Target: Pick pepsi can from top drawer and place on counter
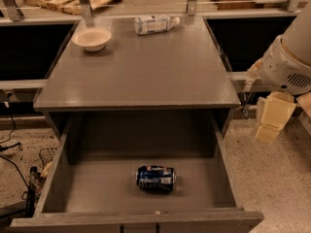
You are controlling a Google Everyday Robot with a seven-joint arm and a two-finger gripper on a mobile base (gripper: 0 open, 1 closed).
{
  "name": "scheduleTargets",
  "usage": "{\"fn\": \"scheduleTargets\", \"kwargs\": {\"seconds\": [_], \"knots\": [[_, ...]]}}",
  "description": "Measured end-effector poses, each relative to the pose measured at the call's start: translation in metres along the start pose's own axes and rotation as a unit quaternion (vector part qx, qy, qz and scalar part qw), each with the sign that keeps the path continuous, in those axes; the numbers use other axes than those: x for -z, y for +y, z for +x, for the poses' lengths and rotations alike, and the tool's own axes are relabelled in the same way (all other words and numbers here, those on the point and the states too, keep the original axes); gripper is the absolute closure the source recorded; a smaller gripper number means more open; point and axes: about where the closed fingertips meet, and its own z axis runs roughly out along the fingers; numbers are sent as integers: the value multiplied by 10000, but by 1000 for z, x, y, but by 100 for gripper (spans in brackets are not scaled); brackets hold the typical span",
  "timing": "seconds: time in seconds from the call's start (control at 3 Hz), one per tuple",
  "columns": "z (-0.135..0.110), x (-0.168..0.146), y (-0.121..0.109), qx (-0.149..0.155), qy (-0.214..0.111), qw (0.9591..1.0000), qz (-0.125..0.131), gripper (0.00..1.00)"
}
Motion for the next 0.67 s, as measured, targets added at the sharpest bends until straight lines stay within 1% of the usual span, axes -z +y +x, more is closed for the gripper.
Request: {"fn": "scheduleTargets", "kwargs": {"seconds": [0.33,0.67], "knots": [[-5,-4,4,56,18,9999,86,0],[-8,-7,9,164,-55,9998,75,0]]}}
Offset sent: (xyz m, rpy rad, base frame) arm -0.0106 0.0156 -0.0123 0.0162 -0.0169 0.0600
